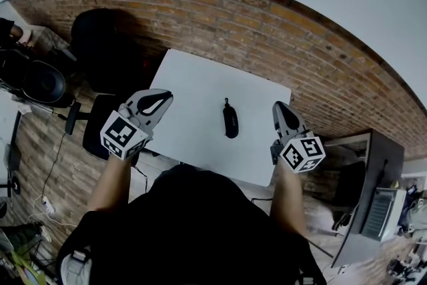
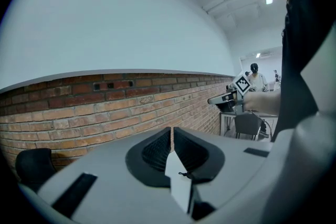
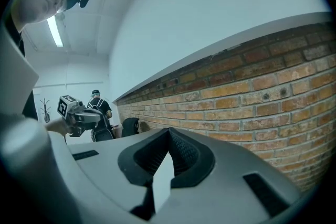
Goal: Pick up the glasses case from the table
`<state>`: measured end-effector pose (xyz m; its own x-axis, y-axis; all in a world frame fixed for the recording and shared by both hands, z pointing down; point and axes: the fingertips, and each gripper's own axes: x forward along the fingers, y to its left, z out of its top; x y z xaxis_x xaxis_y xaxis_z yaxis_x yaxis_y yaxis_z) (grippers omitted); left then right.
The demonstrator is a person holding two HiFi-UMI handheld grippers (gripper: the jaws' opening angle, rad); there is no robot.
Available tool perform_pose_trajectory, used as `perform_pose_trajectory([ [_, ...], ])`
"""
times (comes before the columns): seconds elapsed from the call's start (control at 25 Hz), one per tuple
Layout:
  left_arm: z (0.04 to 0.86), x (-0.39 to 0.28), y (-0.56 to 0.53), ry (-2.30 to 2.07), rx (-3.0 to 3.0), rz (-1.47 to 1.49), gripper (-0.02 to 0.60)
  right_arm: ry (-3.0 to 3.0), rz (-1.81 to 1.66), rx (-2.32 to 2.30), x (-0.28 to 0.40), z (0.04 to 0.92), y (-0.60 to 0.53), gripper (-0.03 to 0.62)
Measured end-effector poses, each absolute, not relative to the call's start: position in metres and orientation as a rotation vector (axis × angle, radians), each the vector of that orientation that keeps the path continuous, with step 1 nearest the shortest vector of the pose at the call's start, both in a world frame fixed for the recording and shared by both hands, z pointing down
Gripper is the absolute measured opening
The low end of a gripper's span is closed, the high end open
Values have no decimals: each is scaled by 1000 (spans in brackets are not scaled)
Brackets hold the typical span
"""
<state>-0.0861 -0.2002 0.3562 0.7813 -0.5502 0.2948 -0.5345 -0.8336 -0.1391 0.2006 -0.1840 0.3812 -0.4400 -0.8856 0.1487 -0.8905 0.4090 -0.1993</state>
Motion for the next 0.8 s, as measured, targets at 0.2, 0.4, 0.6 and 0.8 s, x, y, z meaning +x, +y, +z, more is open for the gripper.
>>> perform_pose_trajectory([
  [0.2, 357, -87, -203, 901, -2916, -483, 26, -2619, 405, 1641, 201, 385, -188, 14],
  [0.4, 363, -88, -205, 907, -2928, -508, 26, -2589, 433, 1622, 199, 399, -193, 15],
  [0.6, 366, -91, -209, 912, -2935, -508, 26, -2560, 464, 1606, 196, 414, -201, 15],
  [0.8, 367, -91, -215, 916, -2917, -489, 26, -2545, 501, 1579, 191, 432, -209, 15],
])
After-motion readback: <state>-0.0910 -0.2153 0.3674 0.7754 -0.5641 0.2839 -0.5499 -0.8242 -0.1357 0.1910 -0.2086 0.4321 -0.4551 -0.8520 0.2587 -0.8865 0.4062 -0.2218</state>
